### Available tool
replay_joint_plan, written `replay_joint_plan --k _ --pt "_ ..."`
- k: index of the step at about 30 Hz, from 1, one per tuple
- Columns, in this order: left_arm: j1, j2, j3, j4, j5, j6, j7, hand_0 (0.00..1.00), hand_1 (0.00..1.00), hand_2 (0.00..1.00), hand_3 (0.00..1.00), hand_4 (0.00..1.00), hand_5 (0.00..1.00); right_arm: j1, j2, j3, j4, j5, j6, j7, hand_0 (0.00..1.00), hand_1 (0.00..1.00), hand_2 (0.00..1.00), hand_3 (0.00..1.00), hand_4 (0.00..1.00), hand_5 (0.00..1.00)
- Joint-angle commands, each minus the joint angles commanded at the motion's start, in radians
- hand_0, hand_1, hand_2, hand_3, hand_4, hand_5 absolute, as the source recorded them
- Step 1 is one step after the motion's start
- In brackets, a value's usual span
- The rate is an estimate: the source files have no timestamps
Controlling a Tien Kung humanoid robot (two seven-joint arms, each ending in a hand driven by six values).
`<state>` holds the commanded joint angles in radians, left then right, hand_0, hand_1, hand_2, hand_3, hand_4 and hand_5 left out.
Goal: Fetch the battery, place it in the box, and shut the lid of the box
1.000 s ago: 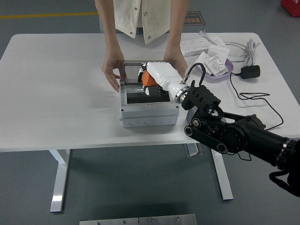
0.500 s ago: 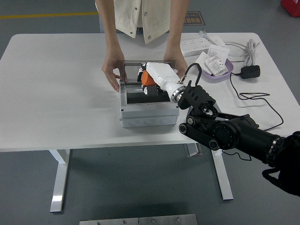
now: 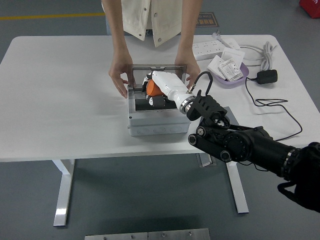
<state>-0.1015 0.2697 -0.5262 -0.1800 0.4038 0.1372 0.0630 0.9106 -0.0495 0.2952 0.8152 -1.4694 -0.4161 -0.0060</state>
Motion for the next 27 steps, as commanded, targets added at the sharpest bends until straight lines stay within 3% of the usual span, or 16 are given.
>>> replay_joint_plan --k 1,6,7,13,14,19,20,27 --pt "0.000 0.000 -0.001 0.000 0.001 0.000 0.000 0.577 0.631 0.554 0.560 0.554 0.021 -0.001 0.001 0.000 0.000 0.002 0.002 0.003 0.172 0.278 0.413 0.468 0.134 0.002" --pt "0.000 0.000 -0.003 0.000 0.003 0.000 0.002 0.577 0.631 0.554 0.560 0.554 0.021 -0.003 0.004 0.005 0.003 0.009 0.008 0.013 0.172 0.278 0.413 0.468 0.134 0.002" --pt "0.000 -0.001 -0.005 0.000 0.006 0.000 0.003 0.577 0.631 0.554 0.560 0.551 0.017 -0.002 0.004 0.008 0.004 0.011 0.010 0.015 0.348 0.449 0.529 0.655 0.420 0.199" --pt "0.001 0.000 -0.017 0.000 0.019 0.000 0.009 0.577 0.631 0.554 0.560 0.551 0.017 -0.001 0.005 0.018 0.009 0.015 0.016 0.025 0.348 0.449 0.529 0.655 0.420 0.199" --pt "0.001 0.000 -0.017 0.000 0.019 0.000 0.009 0.577 0.630 0.554 0.560 0.551 0.016 -0.001 0.005 0.019 0.010 0.016 0.016 0.026 0.573 0.559 0.602 0.686 0.587 0.229" --pt "-0.002 0.000 -0.009 0.000 0.011 0.001 0.006 0.577 0.630 0.554 0.560 0.551 0.016 -0.001 0.004 0.020 0.010 0.022 0.017 0.031 0.573 0.559 0.602 0.686 0.587 0.229" --pt "-0.002 0.000 -0.007 0.000 0.009 0.001 0.005 0.577 0.630 0.554 0.559 0.551 0.016 -0.002 0.004 0.020 0.009 0.023 0.018 0.031 0.760 0.623 0.613 0.697 0.756 0.389" --pt "-0.001 -0.002 0.000 0.000 0.004 0.000 0.003 0.577 0.630 0.553 0.558 0.550 0.016 -0.007 -0.002 0.034 0.022 0.016 0.021 0.027 0.799 0.638 0.619 0.707 0.780 0.406"
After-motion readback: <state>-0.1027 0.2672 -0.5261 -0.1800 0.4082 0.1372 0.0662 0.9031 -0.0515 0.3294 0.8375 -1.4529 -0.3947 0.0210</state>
